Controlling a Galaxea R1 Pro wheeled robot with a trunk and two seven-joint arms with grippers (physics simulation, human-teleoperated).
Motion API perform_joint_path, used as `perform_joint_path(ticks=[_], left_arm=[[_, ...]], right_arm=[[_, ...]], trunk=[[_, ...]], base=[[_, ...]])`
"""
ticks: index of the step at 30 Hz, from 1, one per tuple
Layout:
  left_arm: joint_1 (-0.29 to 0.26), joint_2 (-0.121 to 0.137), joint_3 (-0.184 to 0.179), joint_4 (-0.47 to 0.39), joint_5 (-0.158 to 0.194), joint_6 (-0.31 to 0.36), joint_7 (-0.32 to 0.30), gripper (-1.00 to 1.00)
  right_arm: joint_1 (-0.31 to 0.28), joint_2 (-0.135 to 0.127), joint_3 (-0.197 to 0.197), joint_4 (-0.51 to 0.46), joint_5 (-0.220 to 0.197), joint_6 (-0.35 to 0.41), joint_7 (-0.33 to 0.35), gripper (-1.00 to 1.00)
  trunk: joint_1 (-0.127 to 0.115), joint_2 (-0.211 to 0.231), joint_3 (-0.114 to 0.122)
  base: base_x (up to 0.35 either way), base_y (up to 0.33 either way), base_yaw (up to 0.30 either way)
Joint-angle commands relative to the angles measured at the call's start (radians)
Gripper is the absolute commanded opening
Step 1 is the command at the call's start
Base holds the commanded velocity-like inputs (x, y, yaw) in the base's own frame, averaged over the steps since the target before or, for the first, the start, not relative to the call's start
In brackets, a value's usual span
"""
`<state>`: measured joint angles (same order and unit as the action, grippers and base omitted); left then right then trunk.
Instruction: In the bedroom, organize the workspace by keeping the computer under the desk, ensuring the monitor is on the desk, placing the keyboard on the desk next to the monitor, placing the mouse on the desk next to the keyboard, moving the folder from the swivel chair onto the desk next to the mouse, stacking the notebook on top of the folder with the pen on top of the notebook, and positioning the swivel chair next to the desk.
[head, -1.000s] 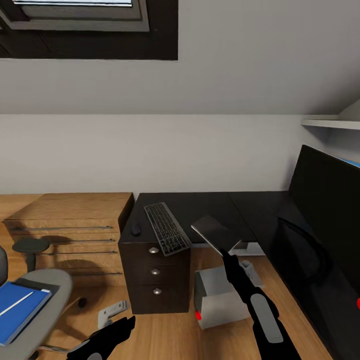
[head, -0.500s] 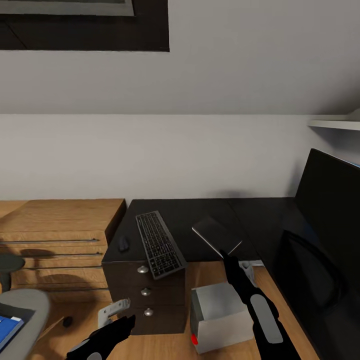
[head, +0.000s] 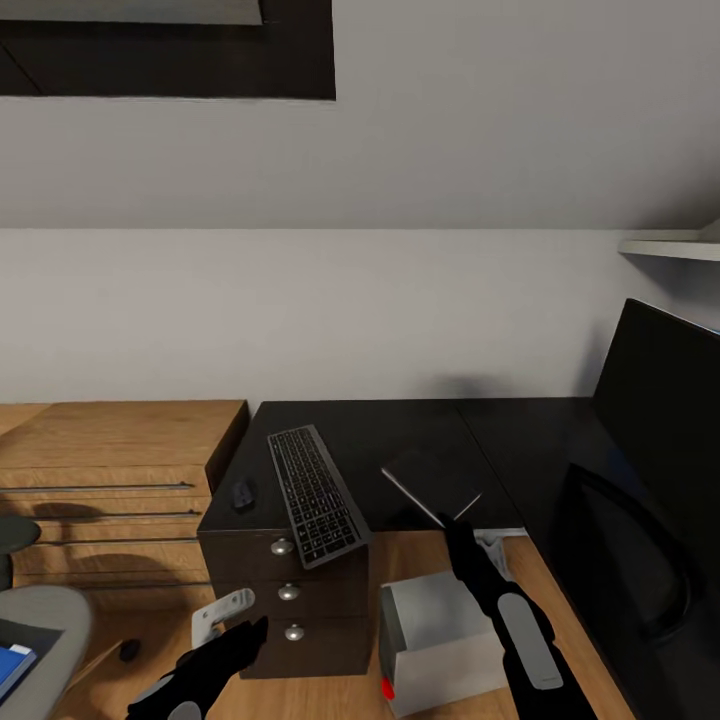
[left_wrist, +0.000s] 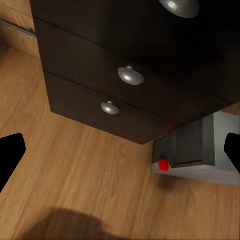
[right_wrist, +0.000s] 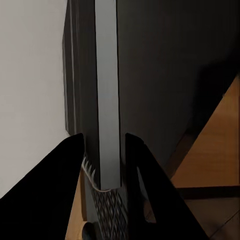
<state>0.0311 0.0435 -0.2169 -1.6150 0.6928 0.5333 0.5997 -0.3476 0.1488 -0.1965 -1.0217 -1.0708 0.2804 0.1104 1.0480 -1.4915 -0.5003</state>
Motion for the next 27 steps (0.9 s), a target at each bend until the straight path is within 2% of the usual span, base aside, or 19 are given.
perform_joint_path(ticks=[1, 4, 7, 11, 12, 13, 16, 27], left_arm=[[0.0, 0.001, -0.001, -0.002, 0.01, -0.002, 0.01, 1.0], [0.0, 0.001, 0.0, -0.003, 0.009, -0.003, 0.011, 1.0], [0.0, 0.001, 0.0, -0.003, 0.009, -0.004, 0.012, 1.0], [0.0, 0.001, 0.002, -0.003, 0.009, -0.003, 0.013, 1.0], [0.0, -0.001, 0.038, -0.003, 0.011, -0.001, 0.013, 1.0], [0.0, -0.002, 0.054, -0.003, 0.011, -0.001, 0.013, 1.0], [0.0, -0.003, 0.072, -0.003, 0.012, 0.0, 0.012, 1.0], [0.0, -0.004, 0.08, -0.003, 0.011, 0.0, 0.012, 1.0]], right_arm=[[-0.001, 0.001, -0.005, 0.001, -0.006, 0.008, 0.001, -1.0], [-0.001, 0.002, -0.004, 0.002, -0.006, 0.008, -0.006, -1.0], [-0.001, 0.002, -0.004, 0.003, -0.007, 0.008, -0.048, -1.0], [-0.001, 0.002, -0.005, 0.003, -0.007, 0.008, -0.069, -1.0], [-0.001, 0.002, -0.006, 0.003, -0.008, 0.008, -0.076, -1.0], [-0.001, 0.002, -0.006, 0.003, -0.008, 0.008, -0.079, -1.0], [-0.001, 0.002, -0.006, 0.003, -0.008, 0.008, -0.084, -1.0], [-0.001, 0.002, -0.007, 0.003, -0.009, 0.008, -0.086, -1.0]], trunk=[[0.0, -0.001, -0.001], [0.0, -0.001, -0.001], [0.0, -0.001, -0.001], [0.0, -0.001, -0.001], [0.0, -0.001, -0.001], [0.004, -0.008, -0.004], [0.015, -0.029, -0.013], [0.058, -0.106, -0.048]], base=[[0.002, -0.001, 0.0], [0.001, 0.0, 0.0], [0.0, 0.0, 0.0], [0.0, 0.0, 0.0], [0.0, 0.0, 0.0], [0.0, 0.0, 0.0], [0.0, 0.0, 0.0], [0.0, 0.0, 0.0]])
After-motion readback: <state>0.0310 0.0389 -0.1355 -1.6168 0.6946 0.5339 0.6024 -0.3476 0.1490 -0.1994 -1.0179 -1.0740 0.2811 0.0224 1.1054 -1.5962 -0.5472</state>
